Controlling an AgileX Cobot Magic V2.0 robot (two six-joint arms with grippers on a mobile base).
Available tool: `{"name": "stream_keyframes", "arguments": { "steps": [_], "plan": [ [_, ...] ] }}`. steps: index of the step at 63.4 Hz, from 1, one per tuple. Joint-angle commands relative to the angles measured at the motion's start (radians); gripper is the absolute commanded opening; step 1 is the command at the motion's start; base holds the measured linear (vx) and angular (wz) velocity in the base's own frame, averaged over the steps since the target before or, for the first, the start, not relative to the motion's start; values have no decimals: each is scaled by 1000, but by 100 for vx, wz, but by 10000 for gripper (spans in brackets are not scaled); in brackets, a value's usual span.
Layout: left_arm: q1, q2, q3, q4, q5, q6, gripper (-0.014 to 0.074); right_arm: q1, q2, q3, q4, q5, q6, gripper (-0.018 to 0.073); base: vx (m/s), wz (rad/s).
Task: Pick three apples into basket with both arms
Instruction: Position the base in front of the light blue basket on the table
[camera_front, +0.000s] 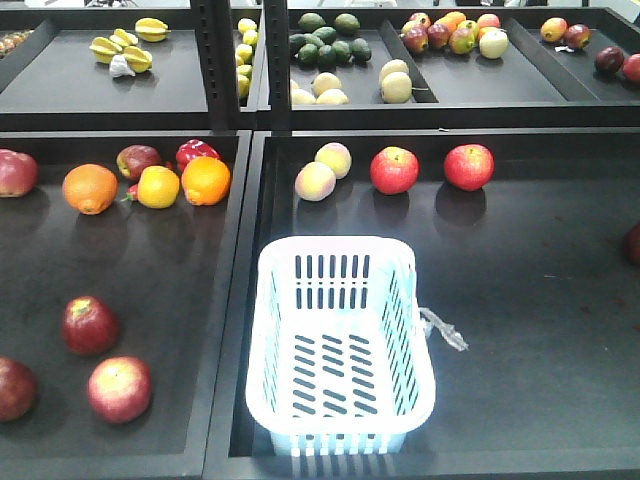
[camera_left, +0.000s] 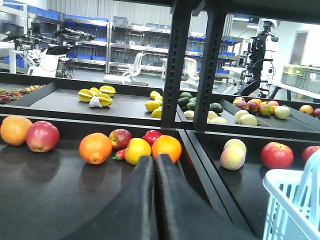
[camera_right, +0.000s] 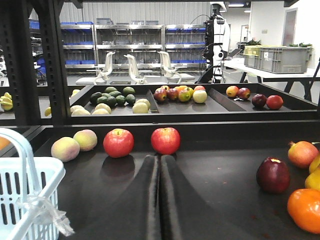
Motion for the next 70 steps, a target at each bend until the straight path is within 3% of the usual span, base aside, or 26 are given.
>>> {"name": "stream_keyframes", "arguments": {
  "steps": [1,70],
  "plan": [
    [-5,-15,18,-8,-70,-5,-6,-5,-11,15,-5,-74,-6,-9,9,-6],
    [-5,-15,18,-8,-70,-5,-6,-5,-11,15,-5,-74,-6,-9,9,0]
  ]
}}
